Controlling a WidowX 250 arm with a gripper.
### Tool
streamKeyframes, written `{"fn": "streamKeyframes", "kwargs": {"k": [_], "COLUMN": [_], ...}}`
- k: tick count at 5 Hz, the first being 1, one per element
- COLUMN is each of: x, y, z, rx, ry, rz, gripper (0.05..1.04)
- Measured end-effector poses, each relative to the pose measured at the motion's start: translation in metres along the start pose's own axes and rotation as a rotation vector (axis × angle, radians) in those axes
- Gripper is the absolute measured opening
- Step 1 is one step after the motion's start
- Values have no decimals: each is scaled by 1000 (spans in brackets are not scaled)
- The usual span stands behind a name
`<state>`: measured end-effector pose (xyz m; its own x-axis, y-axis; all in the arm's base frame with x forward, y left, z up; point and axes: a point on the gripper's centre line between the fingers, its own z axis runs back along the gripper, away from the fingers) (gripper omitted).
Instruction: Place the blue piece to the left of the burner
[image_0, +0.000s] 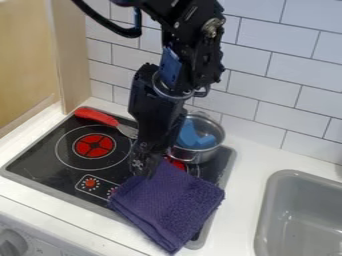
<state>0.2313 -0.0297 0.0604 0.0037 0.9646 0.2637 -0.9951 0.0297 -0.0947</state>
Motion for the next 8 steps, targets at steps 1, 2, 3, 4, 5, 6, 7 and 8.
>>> {"fn": "streamKeyframes", "kwargs": {"k": [1, 2, 3, 4, 5, 6, 7, 8], "x": [-1, -10, -16, -23, -29, -31, -31, -26], "y": [6, 6, 7, 2, 5, 6, 11, 18], "z": [-6, -15, -25, -31, -41, -44, -46, -49], "rx": [31, 46, 67, 33, 17, 20, -2, 12], "ry": [-4, 25, 30, 45, 74, 86, 111, 115], "rz": [-5, -12, -28, -35, -34, -31, 1, 29], "gripper": [998, 998, 999, 998, 998, 999, 998, 998]}}
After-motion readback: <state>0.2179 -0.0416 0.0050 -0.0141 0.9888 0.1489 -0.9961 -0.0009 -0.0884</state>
